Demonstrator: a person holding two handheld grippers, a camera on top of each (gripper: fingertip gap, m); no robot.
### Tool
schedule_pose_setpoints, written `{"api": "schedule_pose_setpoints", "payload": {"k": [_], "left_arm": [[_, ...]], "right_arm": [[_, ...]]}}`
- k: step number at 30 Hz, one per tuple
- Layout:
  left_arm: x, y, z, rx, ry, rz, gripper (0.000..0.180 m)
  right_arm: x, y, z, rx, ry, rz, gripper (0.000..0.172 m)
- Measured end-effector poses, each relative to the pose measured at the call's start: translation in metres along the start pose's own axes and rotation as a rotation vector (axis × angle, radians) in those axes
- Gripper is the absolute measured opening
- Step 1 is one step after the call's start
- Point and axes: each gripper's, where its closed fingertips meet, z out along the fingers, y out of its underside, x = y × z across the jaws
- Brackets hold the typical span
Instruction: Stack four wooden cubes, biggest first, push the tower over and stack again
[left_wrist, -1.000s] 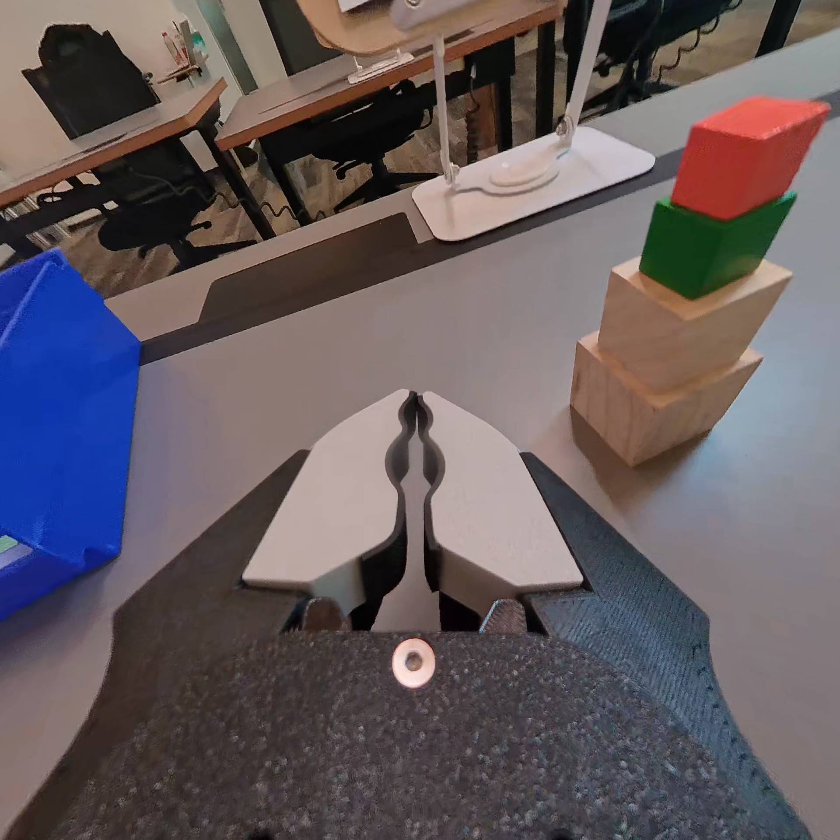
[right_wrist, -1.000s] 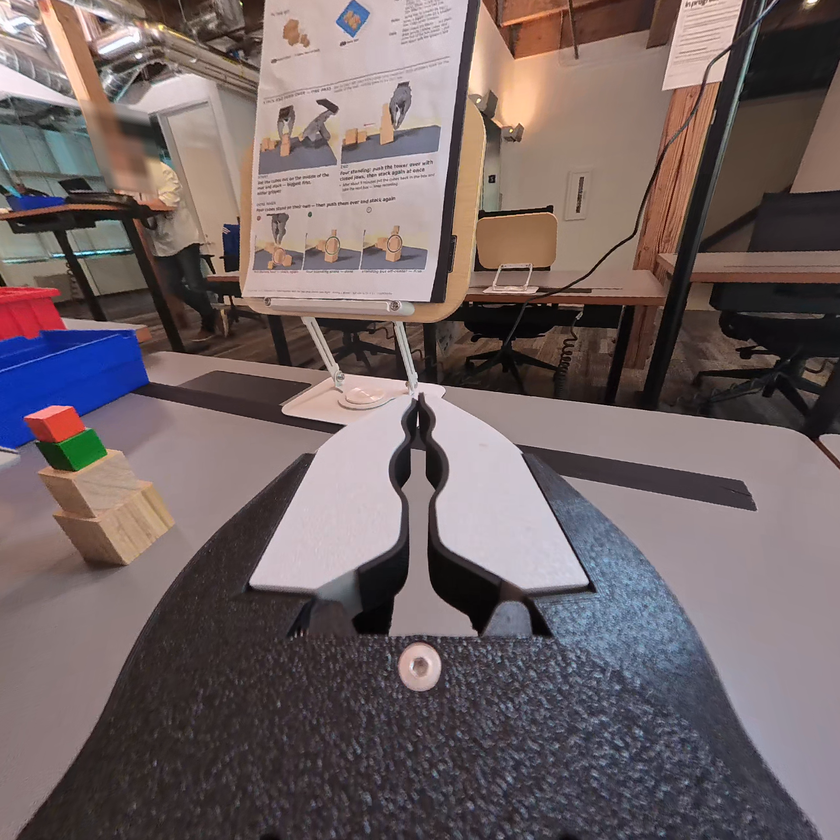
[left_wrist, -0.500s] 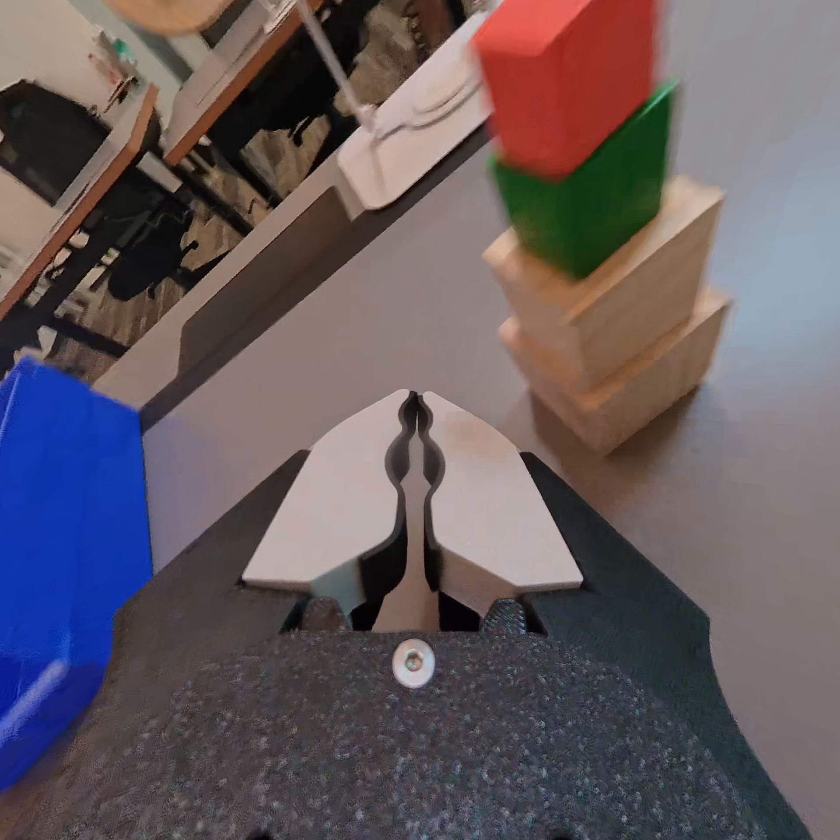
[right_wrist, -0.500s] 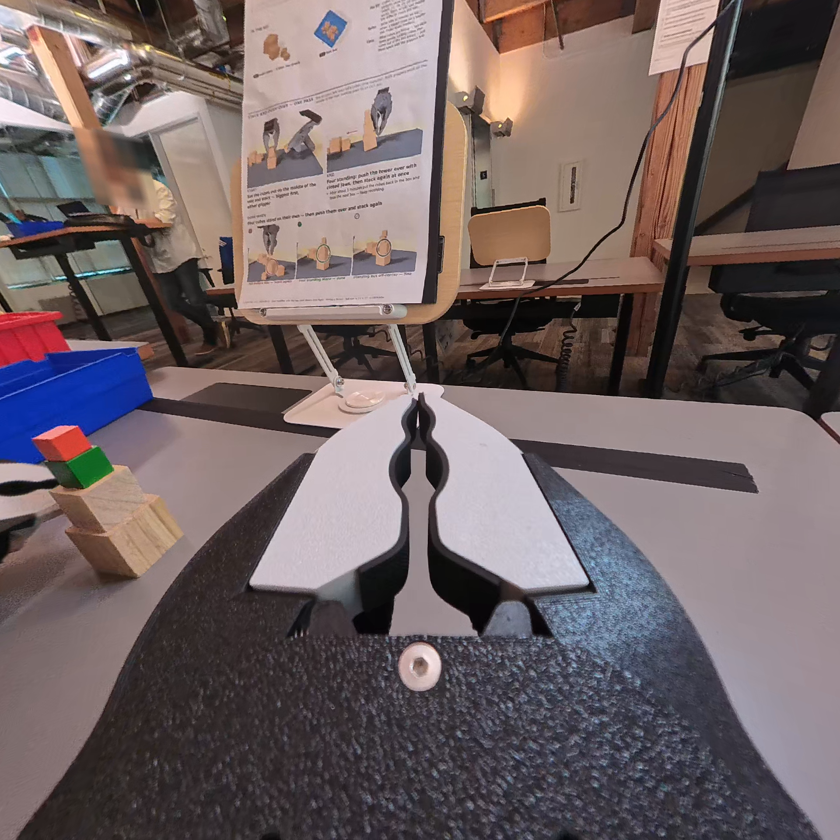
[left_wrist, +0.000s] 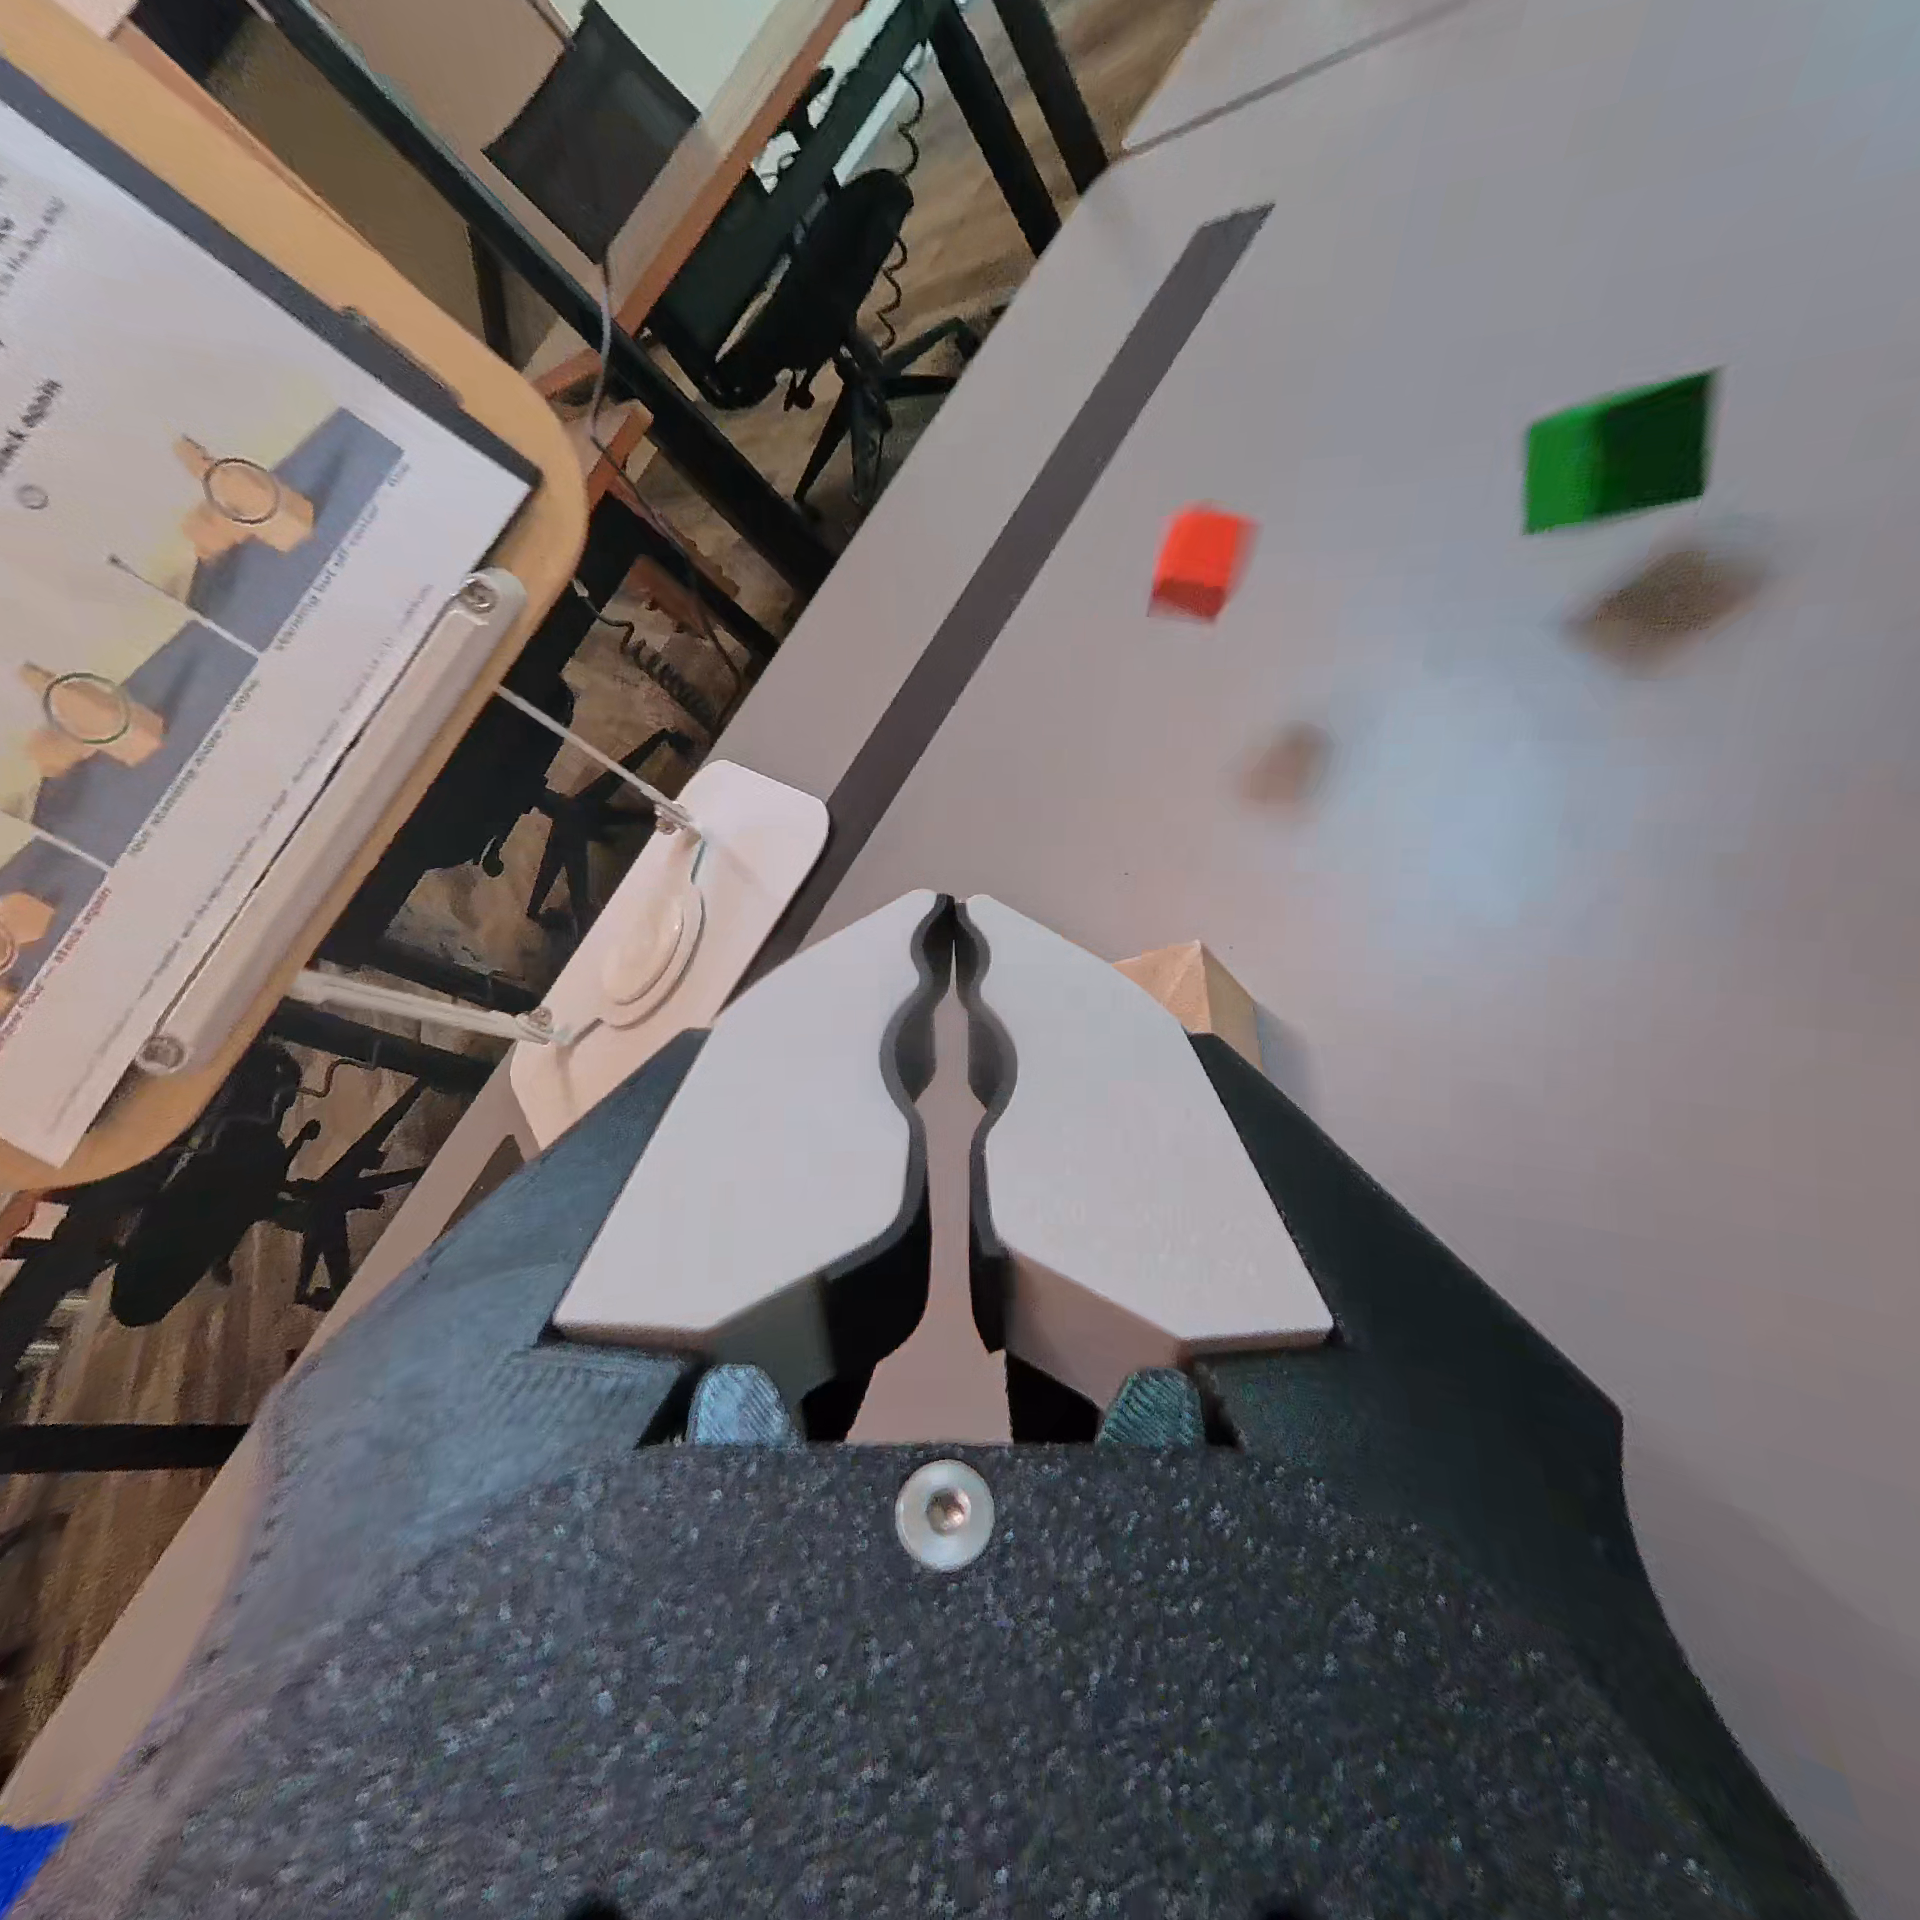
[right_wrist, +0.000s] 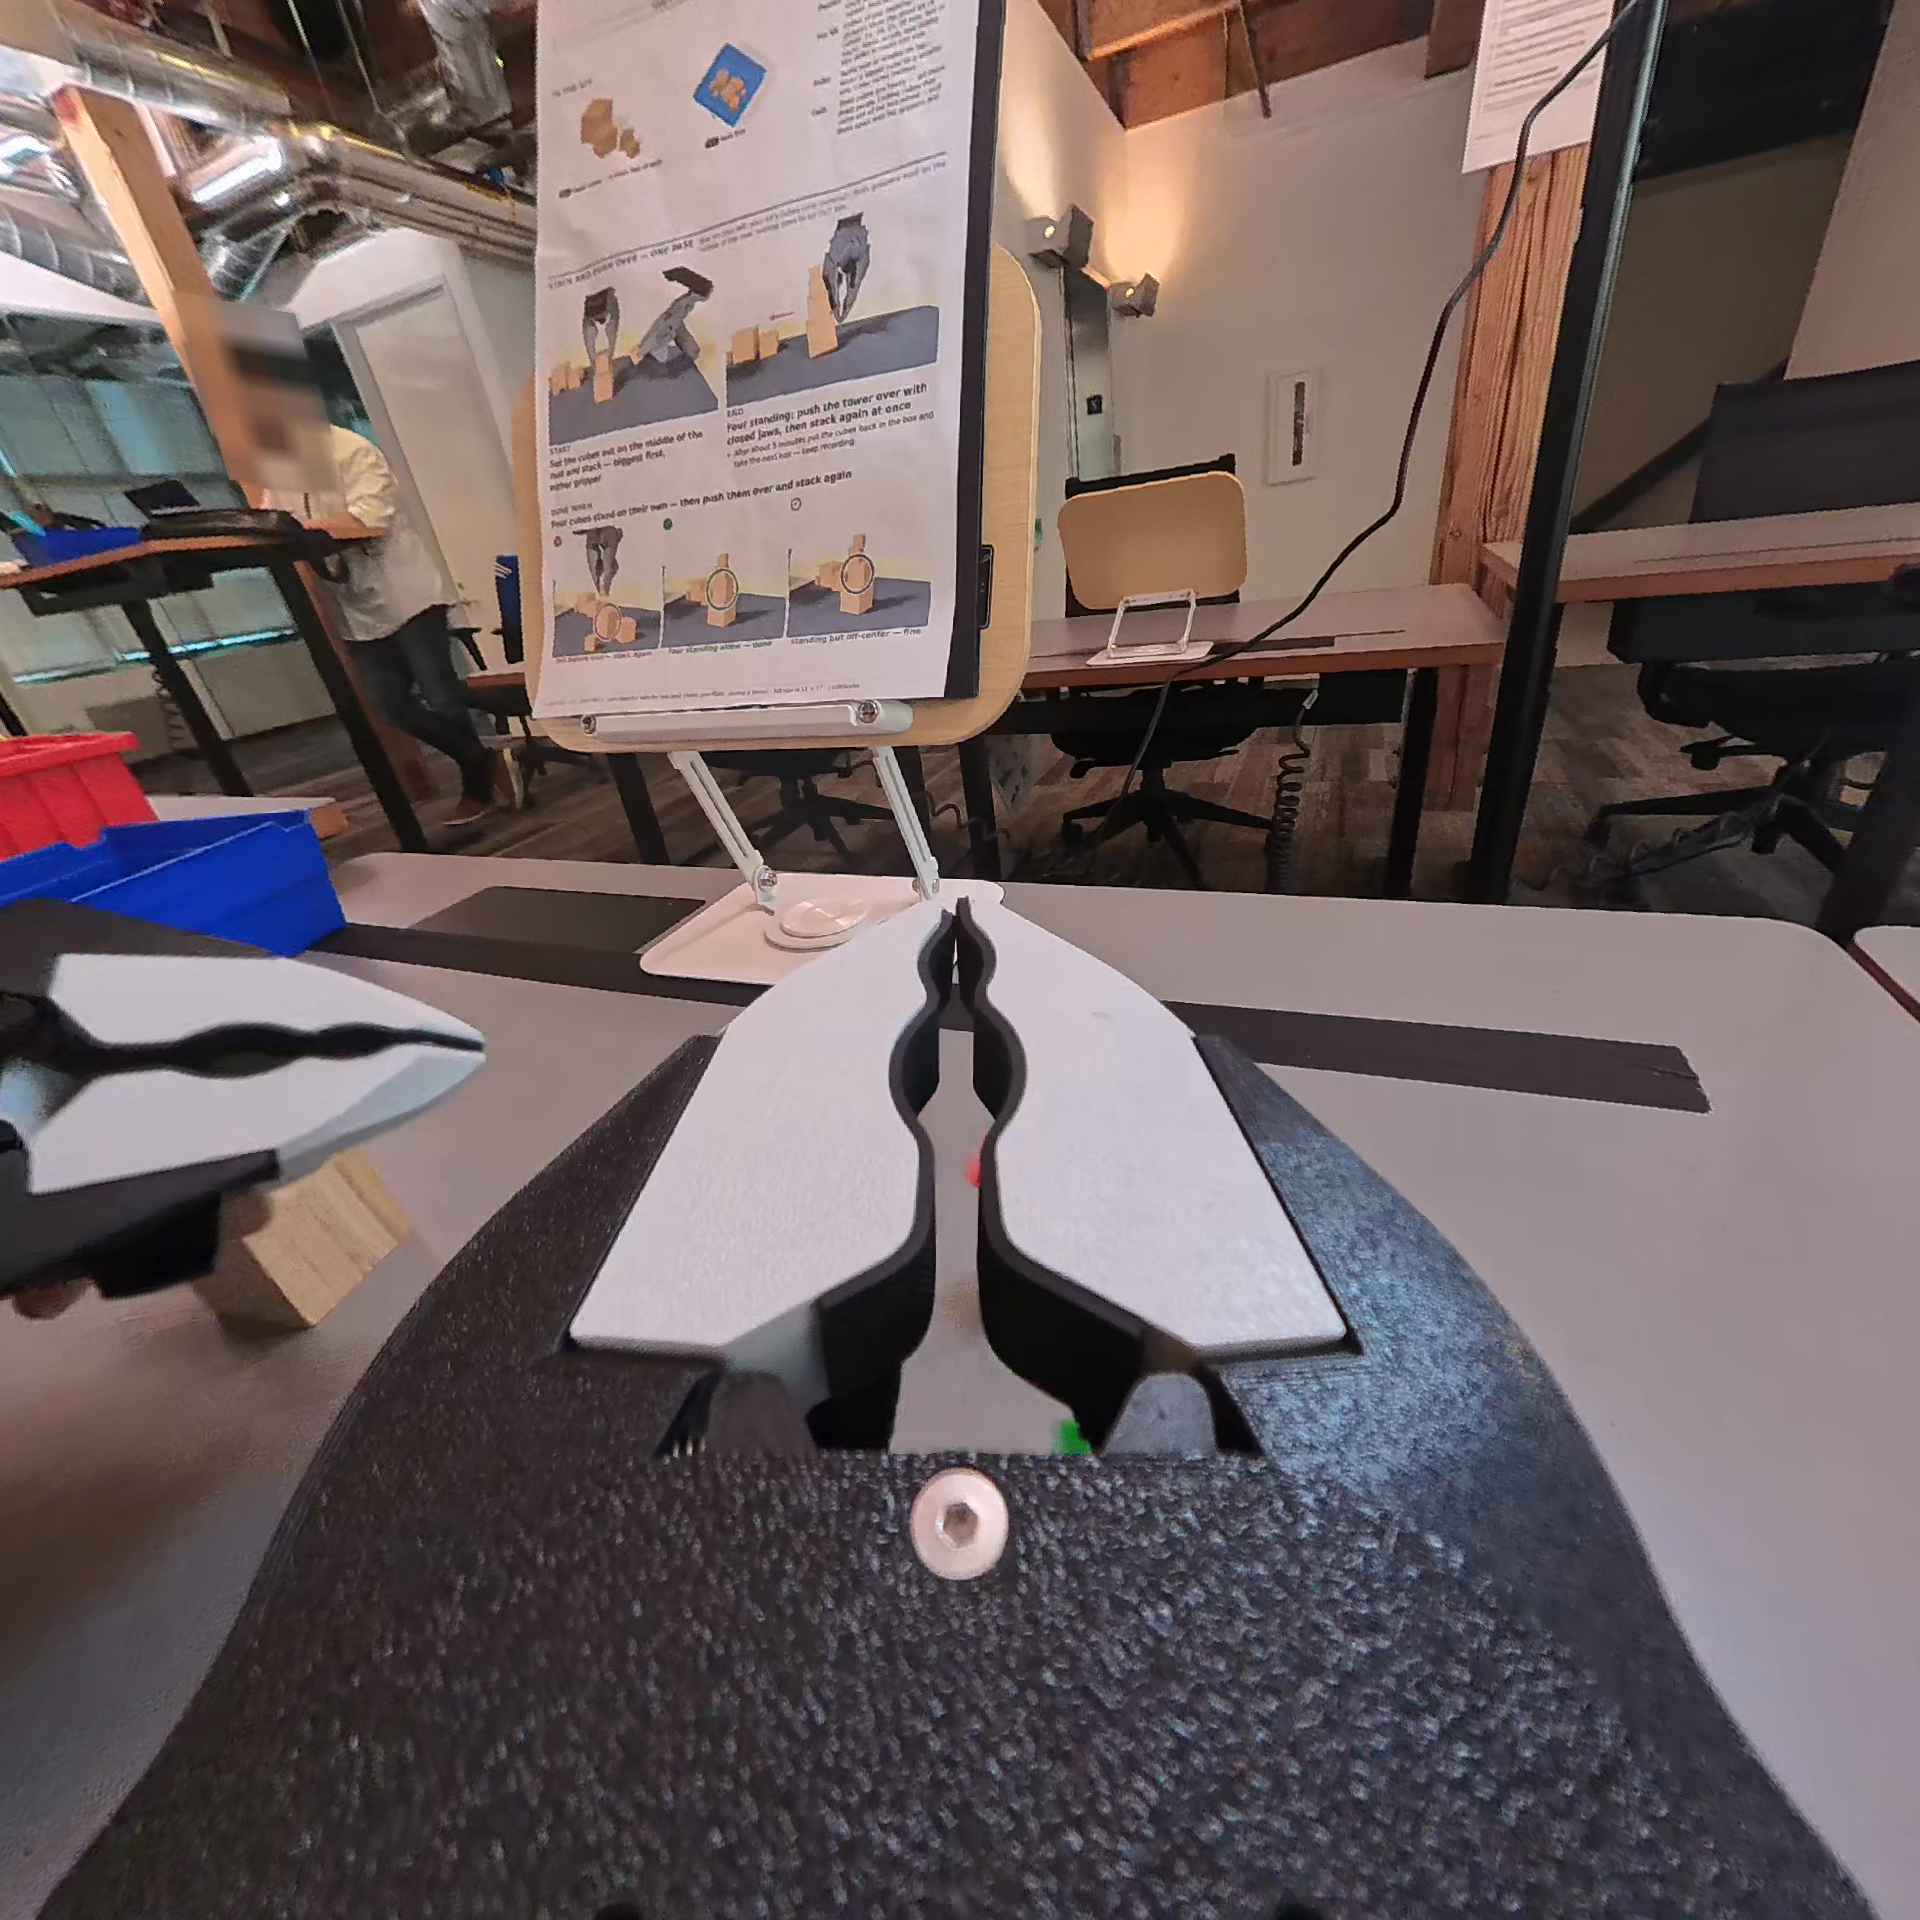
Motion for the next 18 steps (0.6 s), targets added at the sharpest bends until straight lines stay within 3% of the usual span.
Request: {"api": "schedule_pose_setpoints", "payload": {"k": [7, 11, 14, 18], "left_arm": [[-0.065, 0.033, -0.054, 0.105, -0.04, -0.366, 0.0], [-0.096, 0.059, -0.084, 0.313, -0.036, -0.612, 0.0], [-0.119, 0.086, -0.097, 0.464, -0.084, -0.722, 0.0], [-0.143, 0.12, -0.096, 0.468, -0.172, -0.785, 0.0]], "right_arm": [[-0.006, 0.001, 0.001, -0.001, -0.025, 0.004, 0.0], [-0.021, 0.009, 0.007, -0.016, -0.072, -0.029, 0.0], [-0.031, 0.019, 0.012, -0.043, -0.093, -0.068, 0.0], [-0.034, 0.031, 0.016, -0.077, -0.094, -0.082, 0.0]]}}
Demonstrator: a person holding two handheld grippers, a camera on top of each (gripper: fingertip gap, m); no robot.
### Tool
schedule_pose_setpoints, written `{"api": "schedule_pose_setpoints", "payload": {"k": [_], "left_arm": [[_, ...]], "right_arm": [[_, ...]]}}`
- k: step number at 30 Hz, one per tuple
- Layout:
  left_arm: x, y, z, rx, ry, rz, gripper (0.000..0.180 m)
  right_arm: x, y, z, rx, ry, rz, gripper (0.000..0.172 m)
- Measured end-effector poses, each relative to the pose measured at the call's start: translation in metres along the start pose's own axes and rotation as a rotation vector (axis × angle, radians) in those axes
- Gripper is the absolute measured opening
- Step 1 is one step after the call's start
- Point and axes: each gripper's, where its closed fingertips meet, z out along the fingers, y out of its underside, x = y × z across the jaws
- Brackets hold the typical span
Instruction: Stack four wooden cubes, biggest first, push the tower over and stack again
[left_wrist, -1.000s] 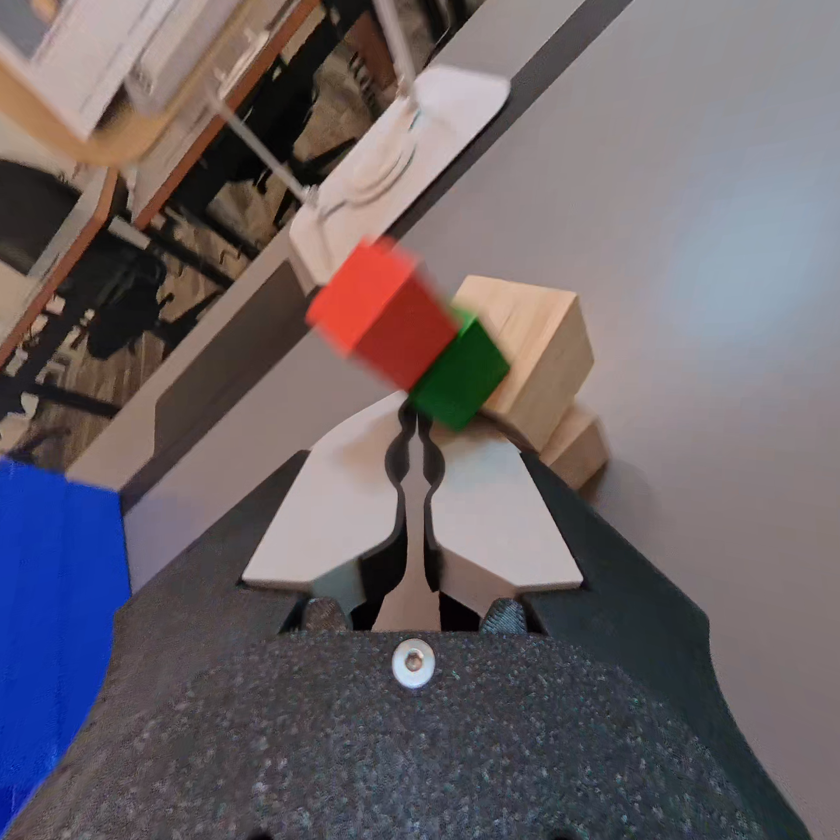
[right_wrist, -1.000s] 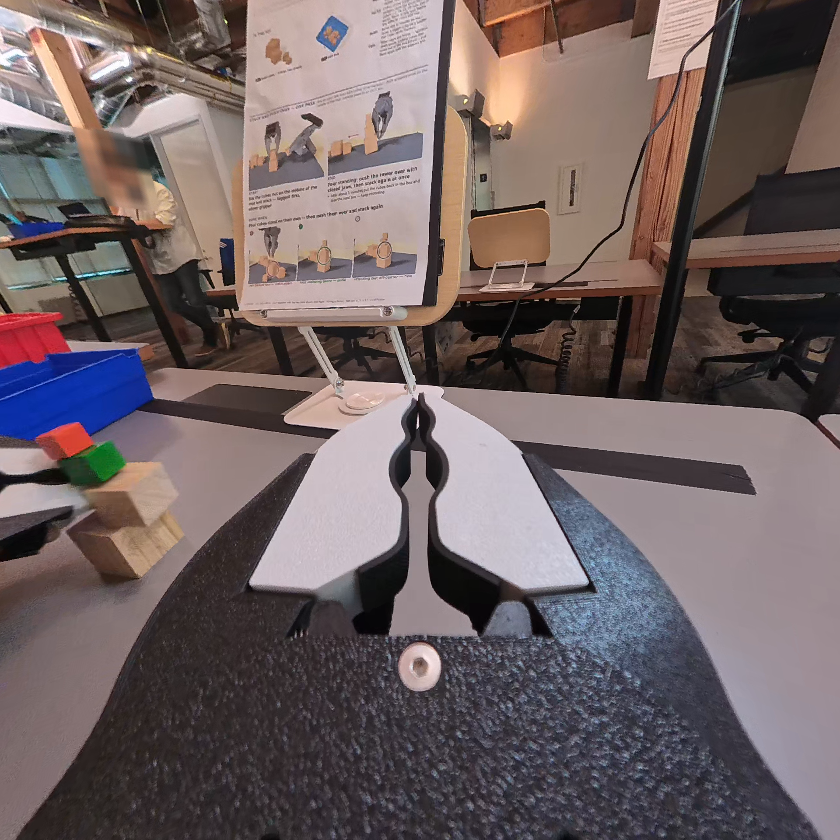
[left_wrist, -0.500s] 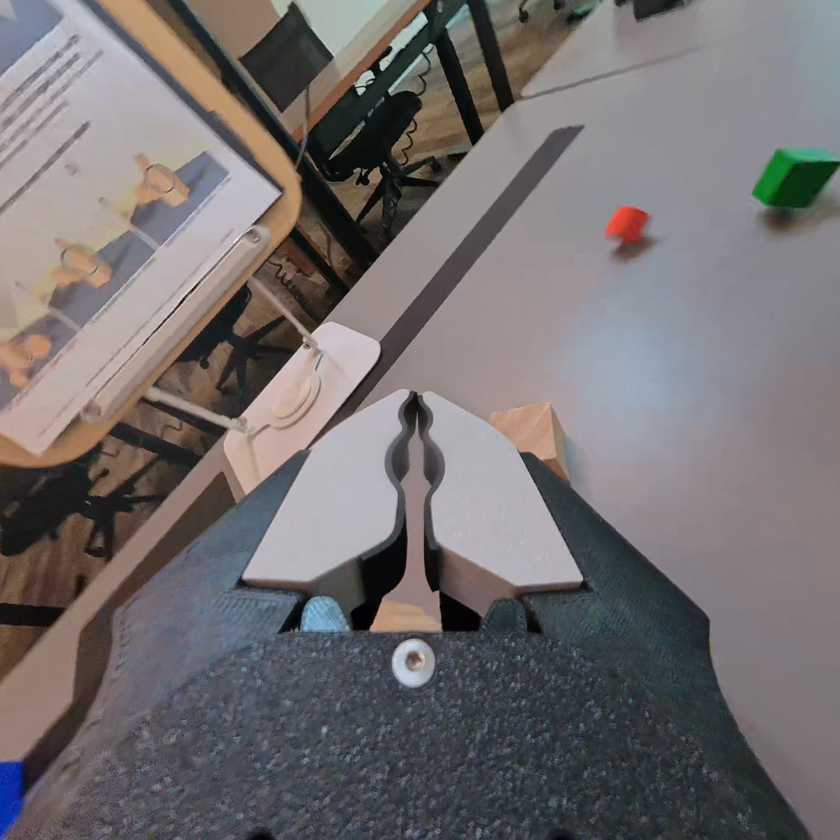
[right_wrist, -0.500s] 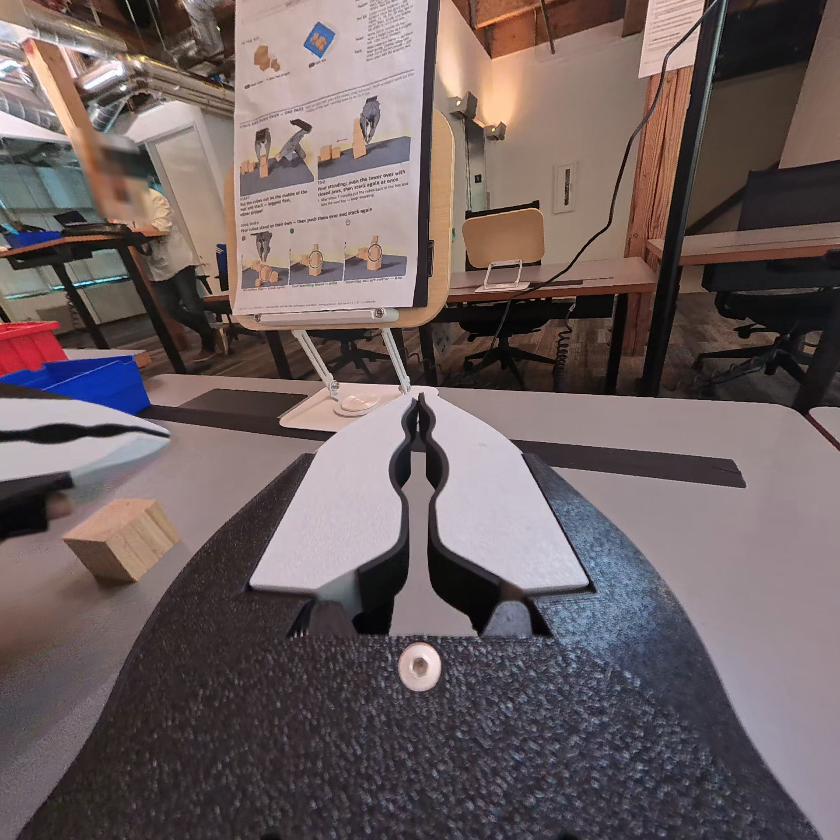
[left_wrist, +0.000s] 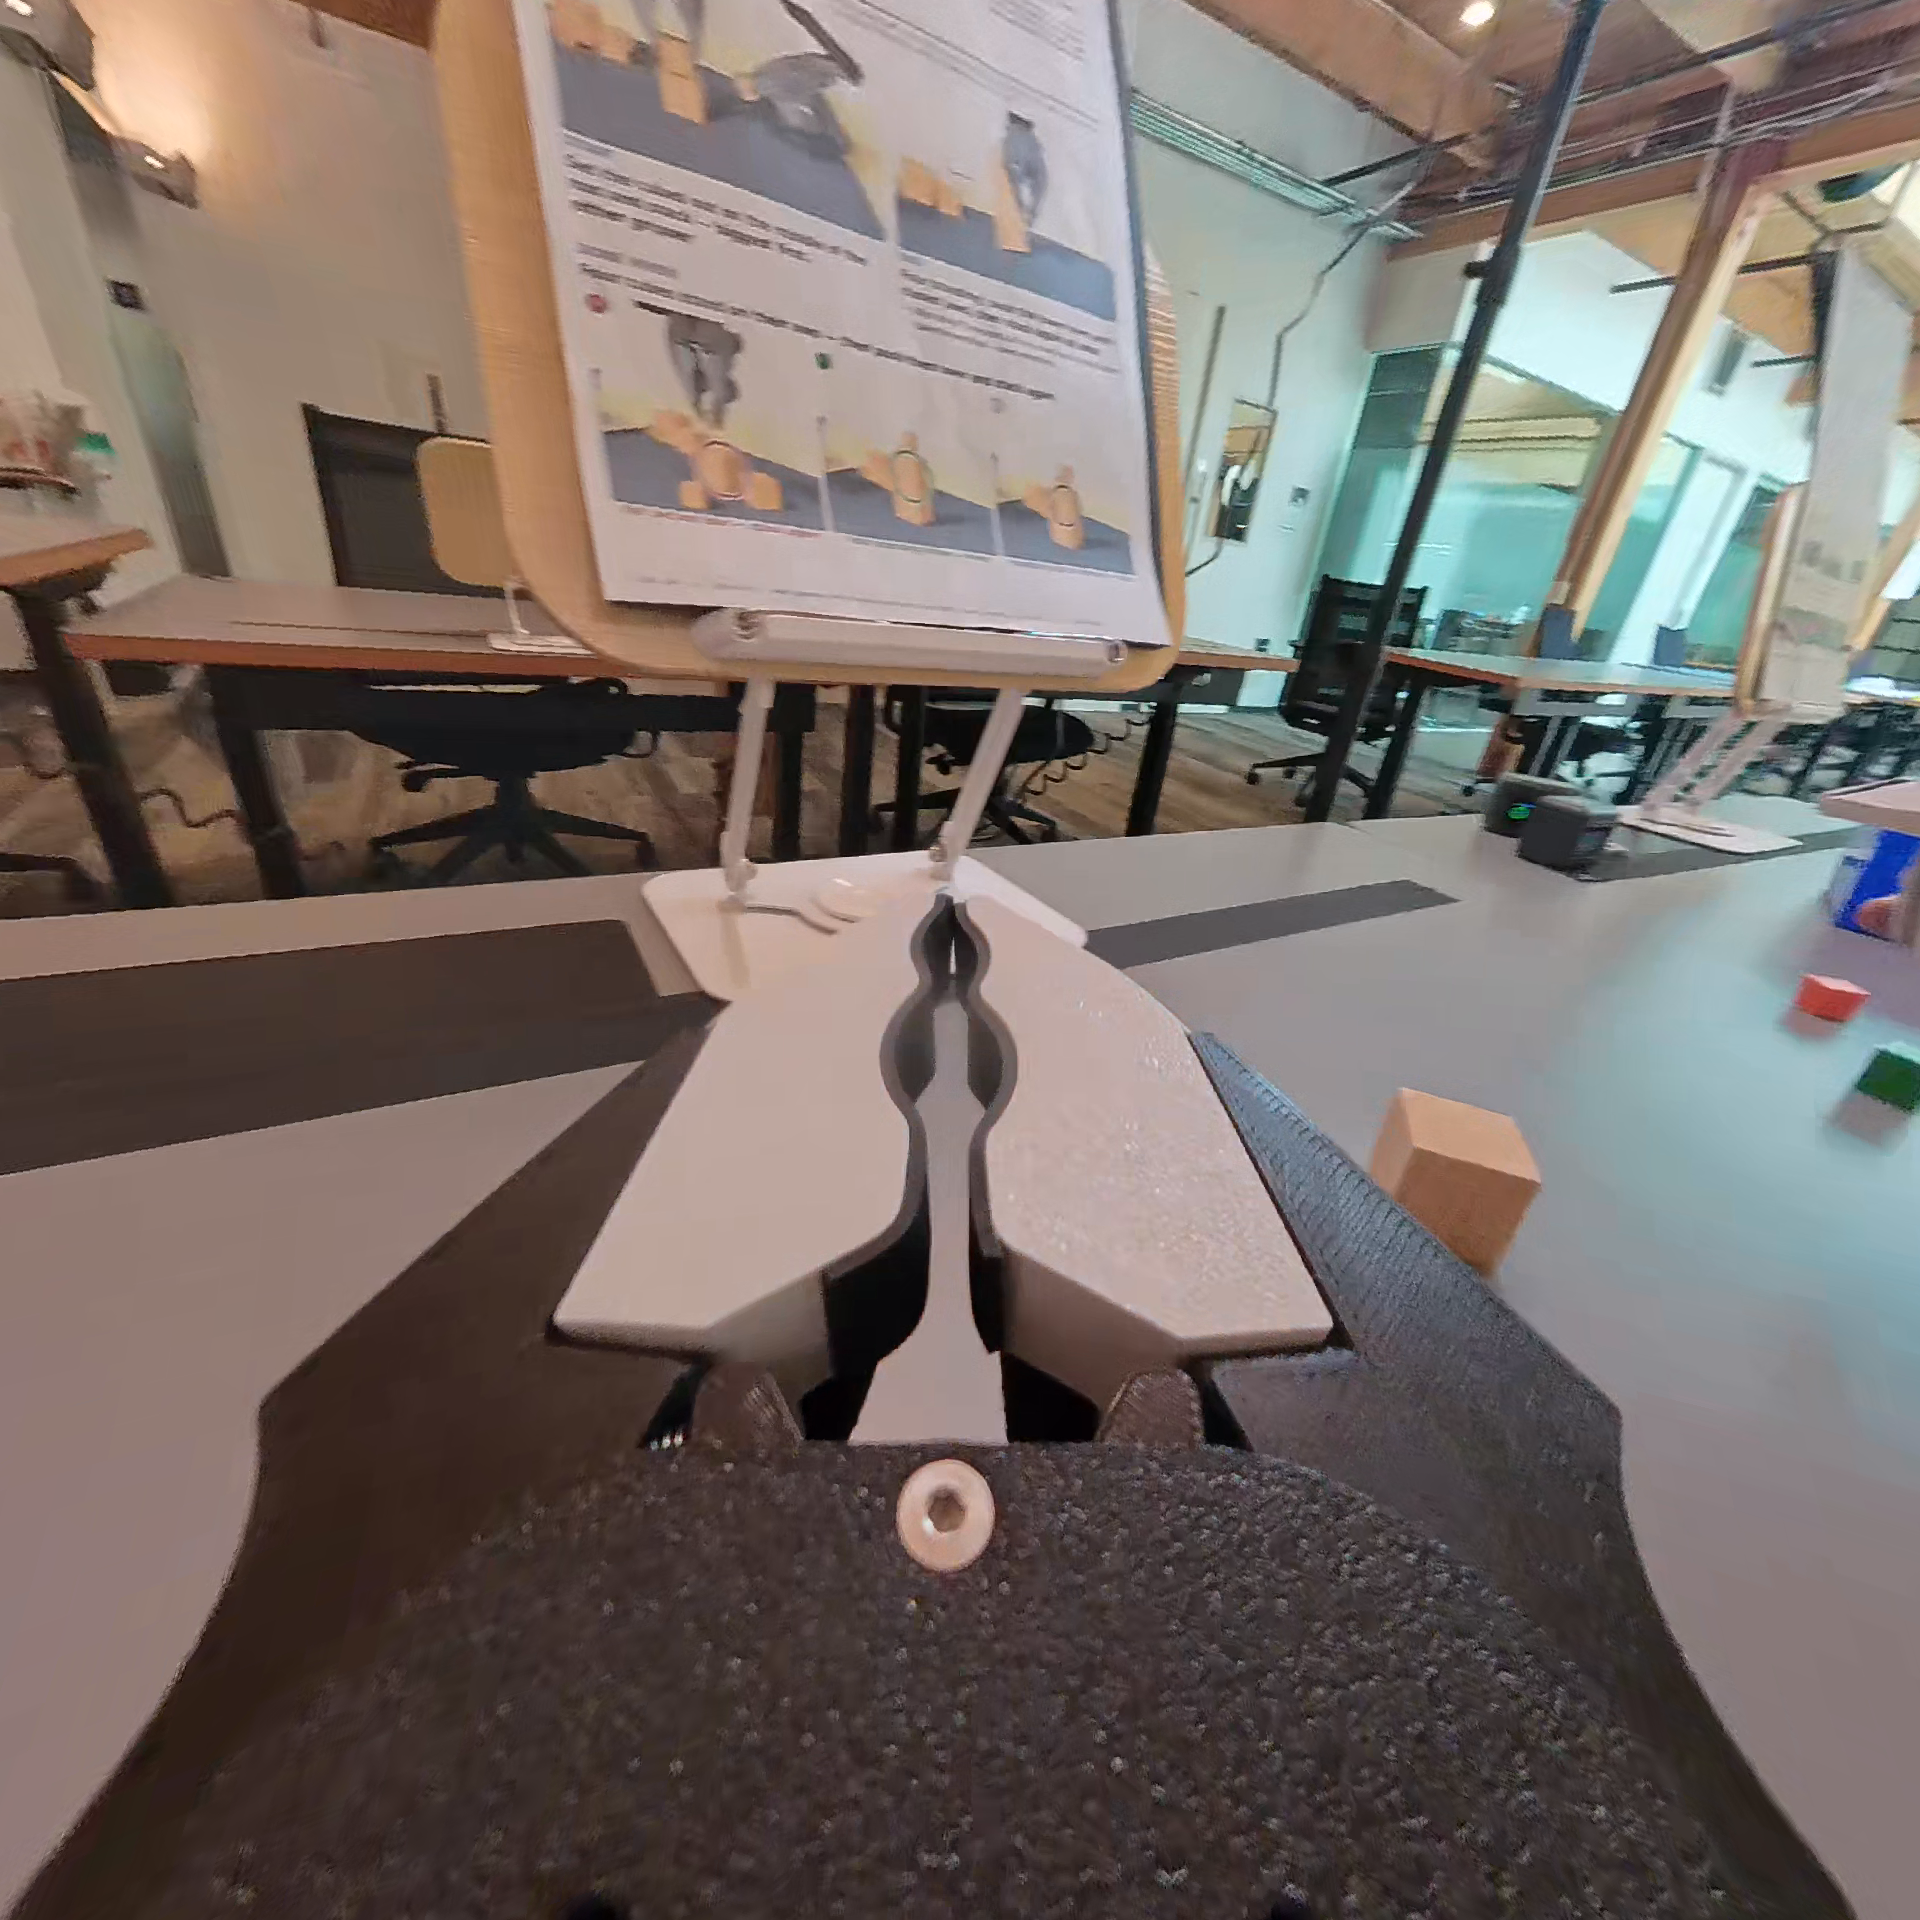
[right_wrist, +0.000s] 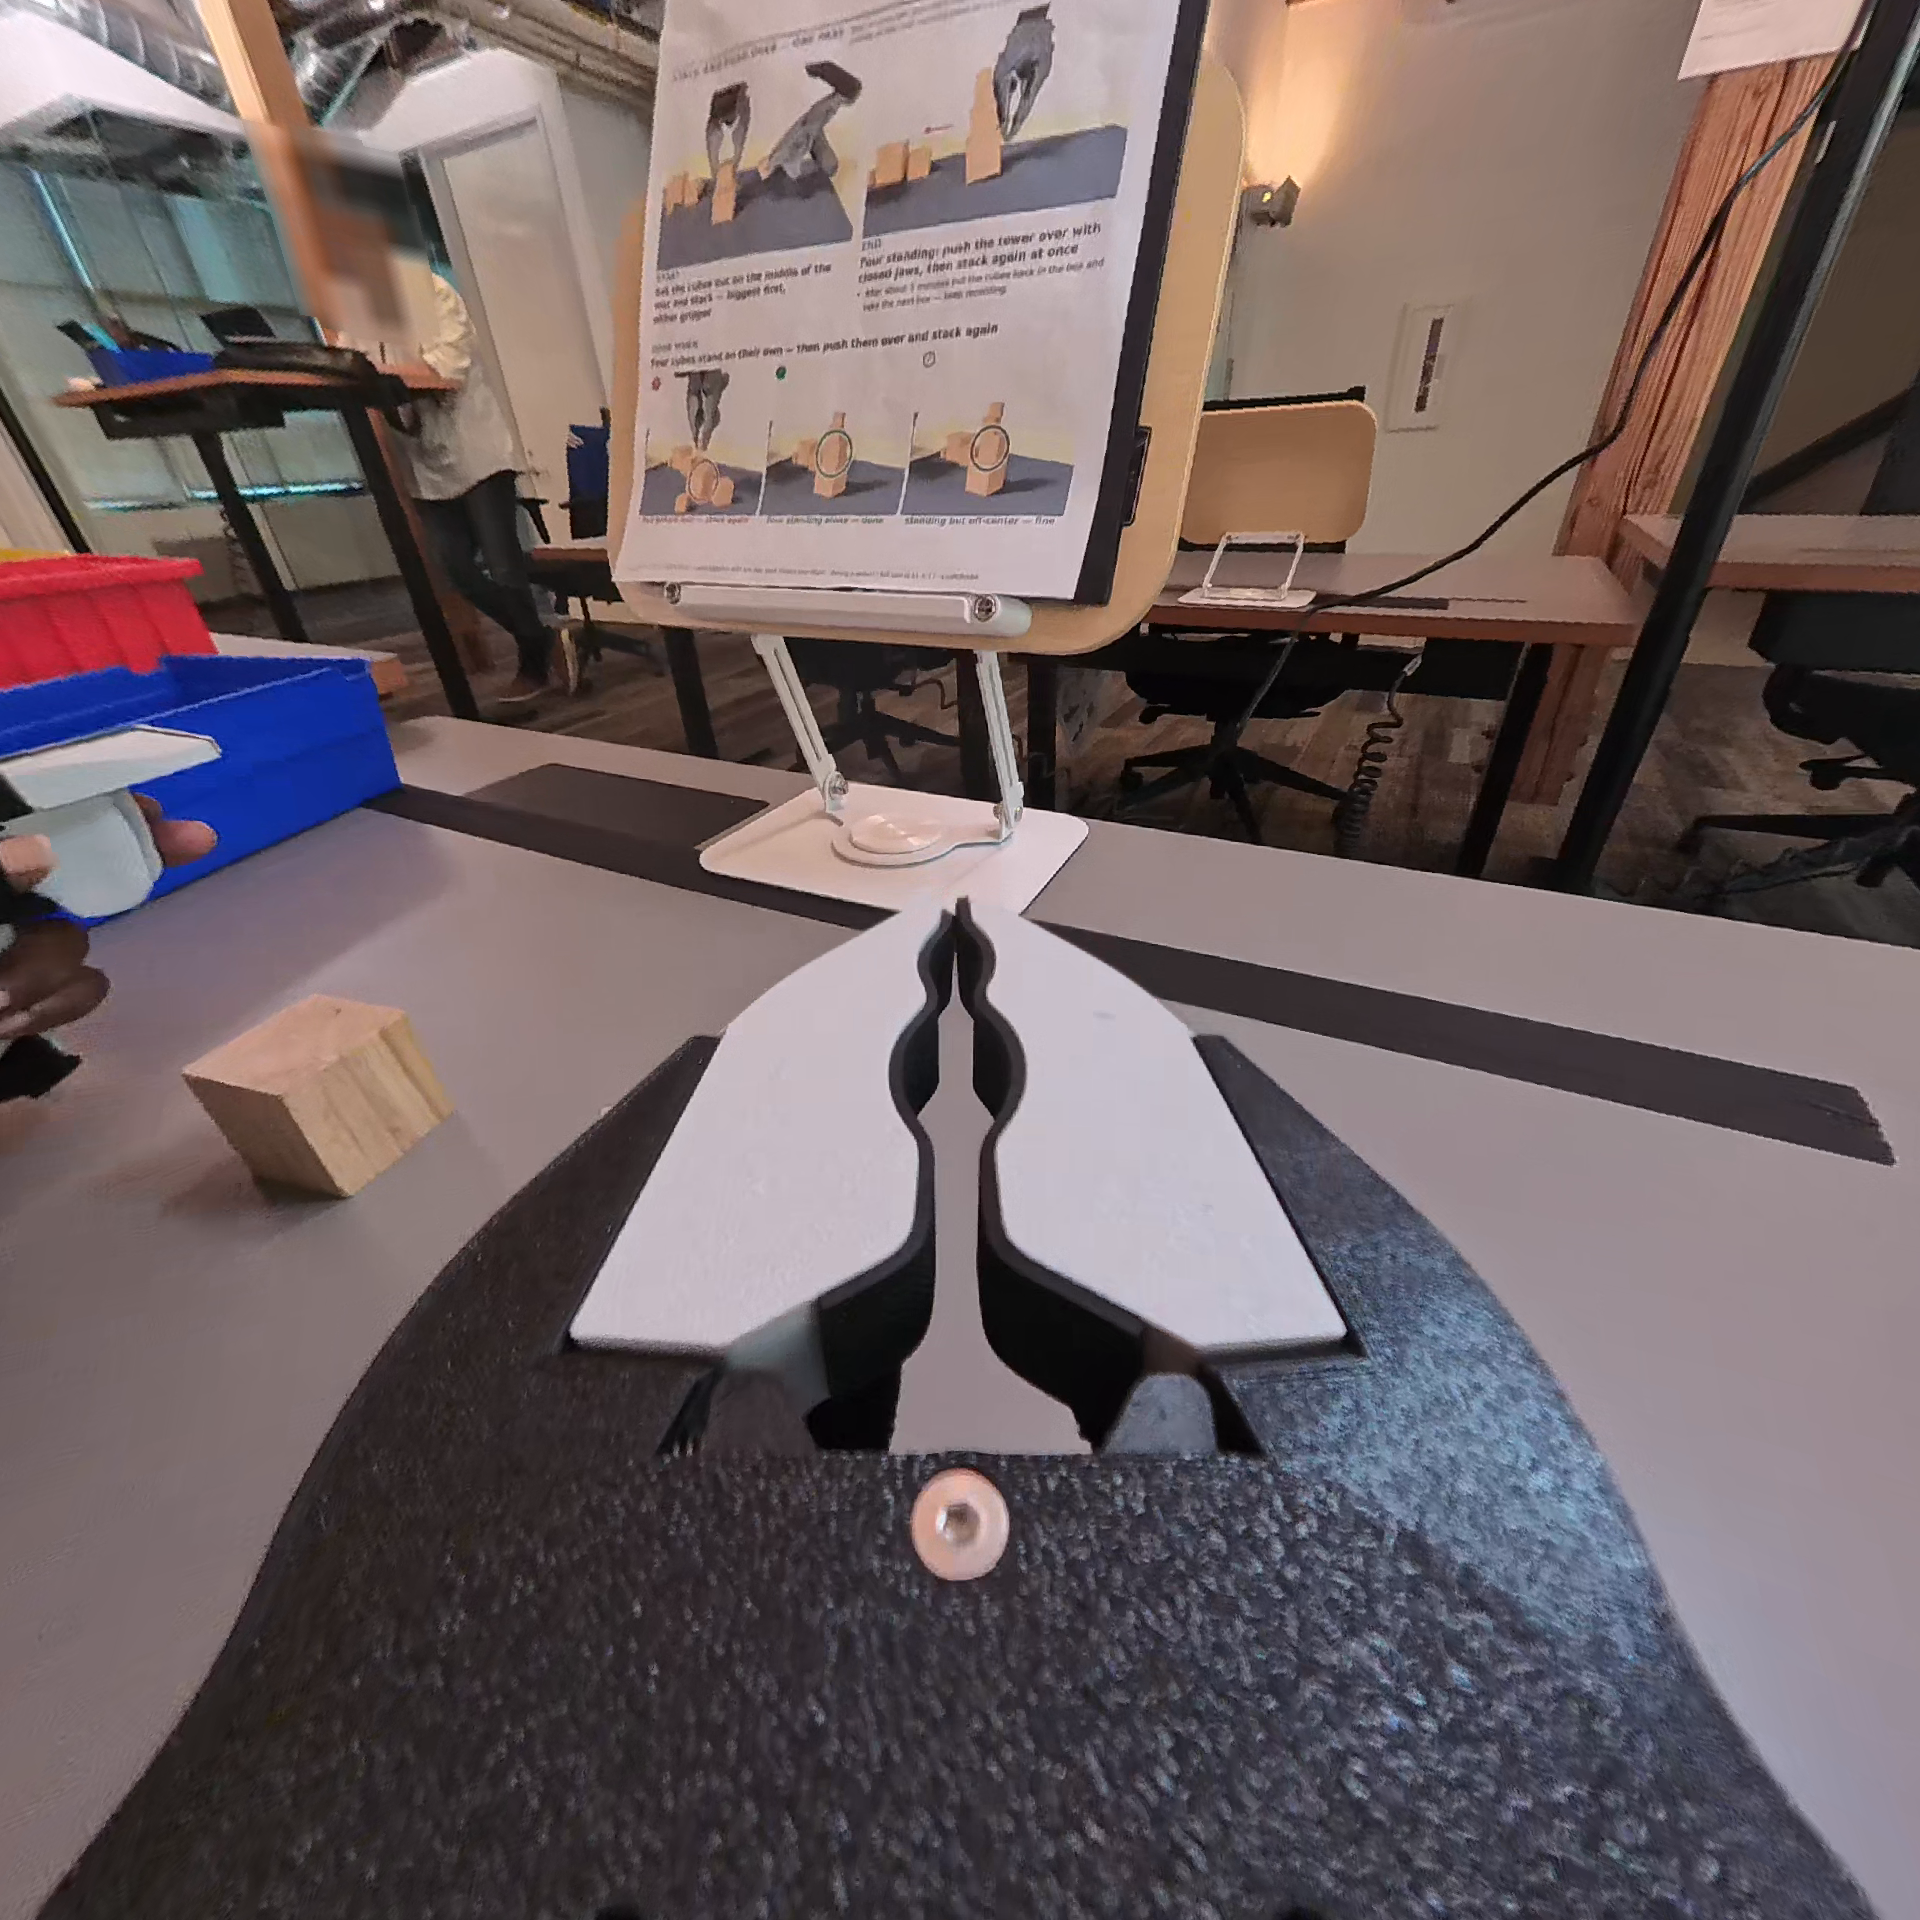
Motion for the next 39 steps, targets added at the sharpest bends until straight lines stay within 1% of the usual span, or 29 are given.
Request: {"api": "schedule_pose_setpoints", "payload": {"k": [2, 7, 12, 20, 24, 28, 33, 39], "left_arm": [[-0.006, 0.004, 0.0, -0.004, -0.004, 0.003, 0.0], [-0.001, 0.001, -0.002, 0.014, 0.03, -0.006, 0.0], [0.006, -0.001, -0.002, 0.019, 0.057, -0.006, 0.0], [0.009, -0.004, -0.003, 0.029, 0.051, 0.023, 0.0], [0.007, -0.007, -0.007, 0.039, 0.039, 0.025, 0.0], [0.005, -0.011, -0.009, 0.052, 0.04, 0.029, 0.0], [0.001, -0.012, -0.009, 0.053, 0.044, 0.02, 0.0], [0.01, -0.012, -0.008, 0.043, 0.083, 0.045, 0.0]], "right_arm": [[-0.001, 0.005, 0.002, -0.009, -0.009, 0.003, 0.0], [-0.006, 0.019, 0.01, -0.05, -0.033, 0.0, 0.0], [-0.023, 0.024, 0.016, -0.067, -0.107, -0.03, 0.002], [-0.047, 0.026, 0.017, -0.073, -0.194, -0.083, 0.019], [-0.065, 0.031, 0.018, -0.099, -0.277, -0.087, 0.032], [-0.088, 0.044, 0.02, -0.147, -0.356, -0.111, 0.042], [-0.111, 0.057, 0.022, -0.199, -0.432, -0.132, 0.05], [-0.138, 0.065, 0.02, -0.231, -0.534, -0.156, 0.065]]}}
